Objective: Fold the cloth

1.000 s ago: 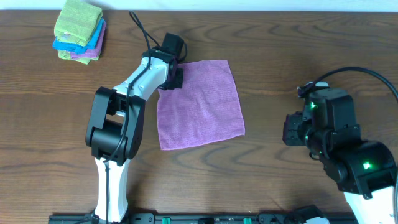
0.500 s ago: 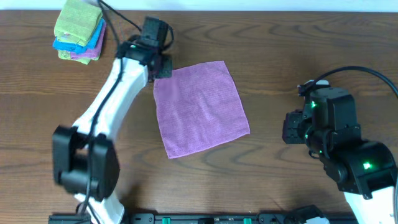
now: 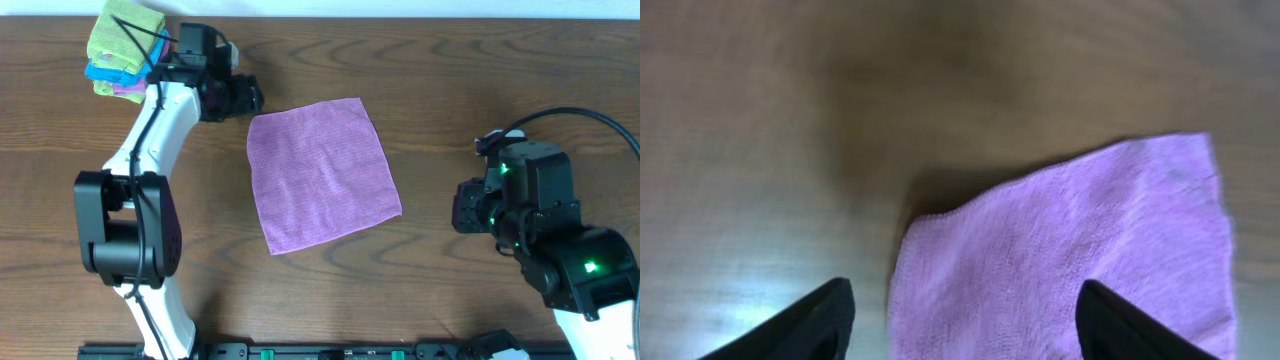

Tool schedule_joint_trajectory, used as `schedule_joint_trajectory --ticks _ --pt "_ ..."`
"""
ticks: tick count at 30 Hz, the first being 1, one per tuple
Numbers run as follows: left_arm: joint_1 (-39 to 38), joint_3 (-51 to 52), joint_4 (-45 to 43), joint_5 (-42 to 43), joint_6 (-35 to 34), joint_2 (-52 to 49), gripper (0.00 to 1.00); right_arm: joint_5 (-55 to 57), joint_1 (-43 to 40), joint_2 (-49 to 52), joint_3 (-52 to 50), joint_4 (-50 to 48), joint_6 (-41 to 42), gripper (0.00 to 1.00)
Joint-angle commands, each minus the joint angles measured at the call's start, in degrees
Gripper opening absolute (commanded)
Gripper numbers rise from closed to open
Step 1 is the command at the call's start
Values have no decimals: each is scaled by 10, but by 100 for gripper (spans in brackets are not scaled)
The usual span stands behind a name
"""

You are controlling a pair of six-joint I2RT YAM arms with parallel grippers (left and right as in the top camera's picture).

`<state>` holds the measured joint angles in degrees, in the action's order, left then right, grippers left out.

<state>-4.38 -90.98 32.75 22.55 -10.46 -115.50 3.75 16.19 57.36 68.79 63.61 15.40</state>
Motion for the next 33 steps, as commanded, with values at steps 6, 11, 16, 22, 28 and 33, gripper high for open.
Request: schedule_joint_trajectory --ticks 6,11,16,22,28,33 --pt "-2 0 -109 139 33 -69 80 -13 -5 -4 1 2 -9 1" --pt "-6 0 -120 139 37 -112 82 -13 -5 -4 1 3 -9 2" --pt "-6 0 -120 146 41 -135 81 -13 -5 -4 1 2 -9 2" --pt "-6 0 -90 150 53 -137 80 -19 -5 -4 1 2 -9 1" --pt "0 0 -6 150 92 -137 75 -28 -5 -4 1 2 -9 2" --pt "15 -1 31 150 92 -137 72 -32 -4 -4 1 3 -9 2"
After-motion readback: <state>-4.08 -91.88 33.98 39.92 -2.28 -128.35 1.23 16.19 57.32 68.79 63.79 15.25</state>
